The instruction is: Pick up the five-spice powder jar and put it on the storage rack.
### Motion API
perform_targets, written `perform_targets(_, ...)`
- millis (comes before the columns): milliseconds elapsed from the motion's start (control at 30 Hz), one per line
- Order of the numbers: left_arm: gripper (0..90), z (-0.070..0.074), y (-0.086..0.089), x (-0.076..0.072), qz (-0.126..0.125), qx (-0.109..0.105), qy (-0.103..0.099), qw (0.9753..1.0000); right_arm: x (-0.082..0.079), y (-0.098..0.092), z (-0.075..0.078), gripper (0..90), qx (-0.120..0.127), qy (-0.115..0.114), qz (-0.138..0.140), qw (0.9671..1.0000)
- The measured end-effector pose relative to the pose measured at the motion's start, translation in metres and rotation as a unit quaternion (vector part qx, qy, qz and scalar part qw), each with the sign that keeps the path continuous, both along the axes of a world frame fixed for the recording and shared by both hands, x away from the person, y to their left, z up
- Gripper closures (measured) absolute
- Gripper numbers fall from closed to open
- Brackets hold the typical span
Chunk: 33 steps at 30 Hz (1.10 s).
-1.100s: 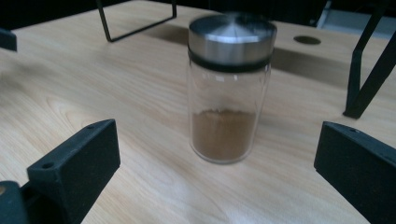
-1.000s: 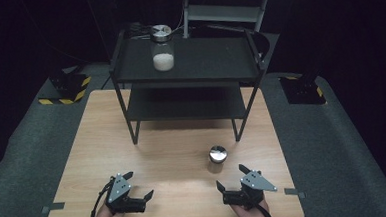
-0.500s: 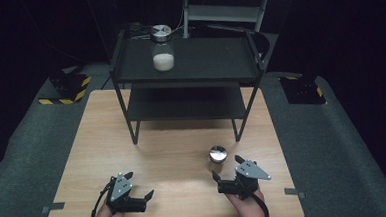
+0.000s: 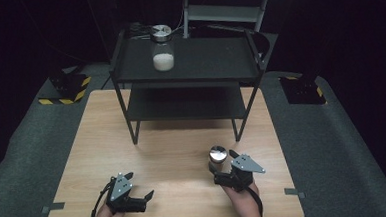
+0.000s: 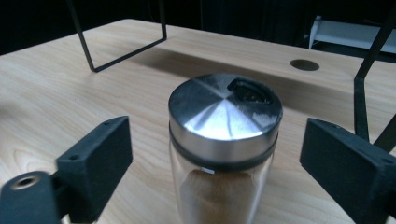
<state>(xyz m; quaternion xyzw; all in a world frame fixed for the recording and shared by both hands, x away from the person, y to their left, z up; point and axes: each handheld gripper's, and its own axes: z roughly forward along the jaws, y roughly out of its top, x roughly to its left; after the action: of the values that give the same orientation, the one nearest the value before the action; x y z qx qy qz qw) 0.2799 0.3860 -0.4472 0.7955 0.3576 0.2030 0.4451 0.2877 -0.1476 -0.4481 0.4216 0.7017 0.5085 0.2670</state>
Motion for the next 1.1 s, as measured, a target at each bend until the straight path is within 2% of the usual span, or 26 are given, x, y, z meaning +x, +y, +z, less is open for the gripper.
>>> perform_targets(267,0.8,0.000,0.000,0.000,-0.001,0.000,0.001,1.0000,0.011,0.000,-0.008,23.2,0.020,0.003,-0.003,0.9998)
perform_targets(400,0.8,0.001,-0.001,0.001,0.000,0.001,0.003,1.0000,0.014,0.002,-0.012,28.6,0.025,-0.001,-0.002,0.9997)
perform_targets(467,0.8,0.001,-0.001,0.001,-0.002,0.004,0.003,1.0000,0.014,0.004,-0.016,32.5,0.028,-0.010,-0.006,0.9995)
perform_targets(833,0.5,0.001,-0.002,-0.001,0.004,0.004,0.001,1.0000,0.010,0.007,-0.020,34.0,0.026,-0.024,-0.013,0.9993)
perform_targets(1100,0.4,0.000,-0.002,-0.001,-0.010,0.002,-0.003,0.9999,0.009,0.007,-0.018,34.9,0.030,-0.024,-0.014,0.9991)
